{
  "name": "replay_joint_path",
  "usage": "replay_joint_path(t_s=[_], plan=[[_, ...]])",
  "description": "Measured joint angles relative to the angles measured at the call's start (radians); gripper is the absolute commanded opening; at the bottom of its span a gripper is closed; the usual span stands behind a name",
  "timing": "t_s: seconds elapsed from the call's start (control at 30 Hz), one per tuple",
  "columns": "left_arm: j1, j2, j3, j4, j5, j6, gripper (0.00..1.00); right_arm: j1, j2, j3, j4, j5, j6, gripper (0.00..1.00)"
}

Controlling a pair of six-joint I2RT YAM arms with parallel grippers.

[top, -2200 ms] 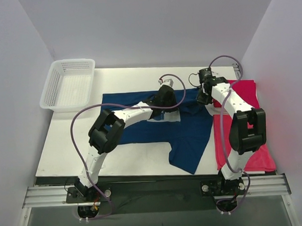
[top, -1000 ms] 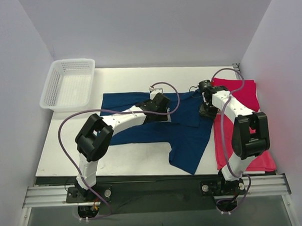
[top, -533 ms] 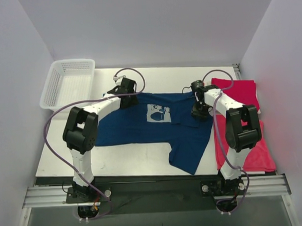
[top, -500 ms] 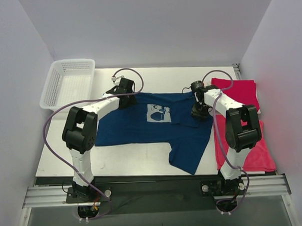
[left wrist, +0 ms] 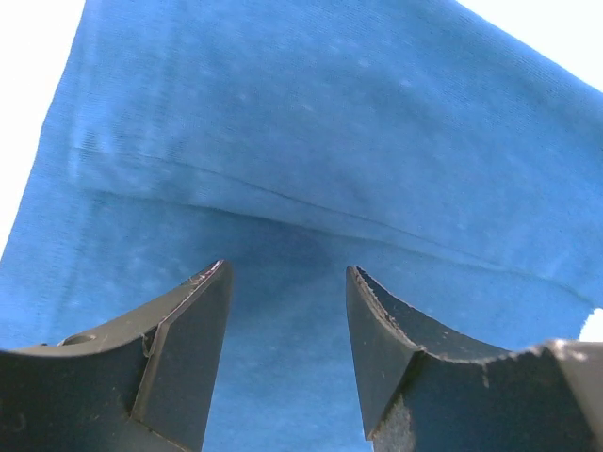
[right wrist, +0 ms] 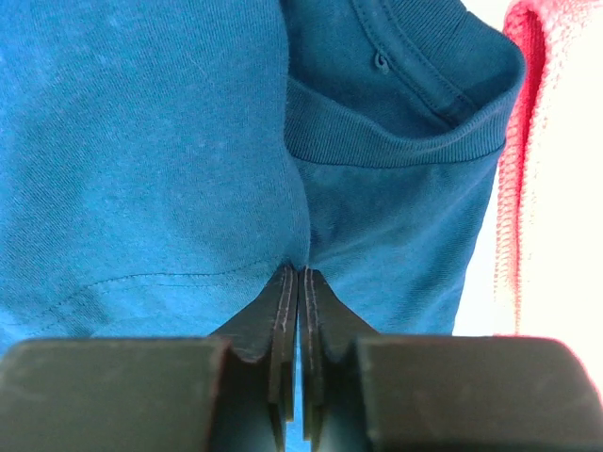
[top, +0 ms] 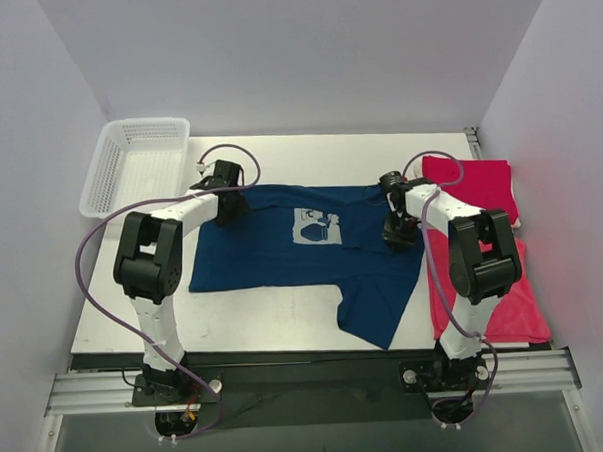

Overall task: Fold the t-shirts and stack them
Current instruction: Fold the flattened tshirt in 1/3 of the way

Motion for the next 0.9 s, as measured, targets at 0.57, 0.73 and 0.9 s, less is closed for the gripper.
replay_joint_path(t_s=[0.57, 0.73, 0.9], plan=[[0.067, -0.027, -0.012, 0.004, -0.001, 0.0, 0.62, 0.0, -0.22, -0.027, -0.036, 0.039, 0.007, 0.0], [0.077, -0.03, -0.012, 0.003, -0.001, 0.001, 0.62, -0.001, -0.226, -0.061, -0.042, 0.042, 0.007, 0.0], [0.094, -0.03, -0.011, 0.004, -0.002, 0.002, 0.62, -0.001, -0.18, -0.13, -0.048, 0.053, 0.014, 0.0]])
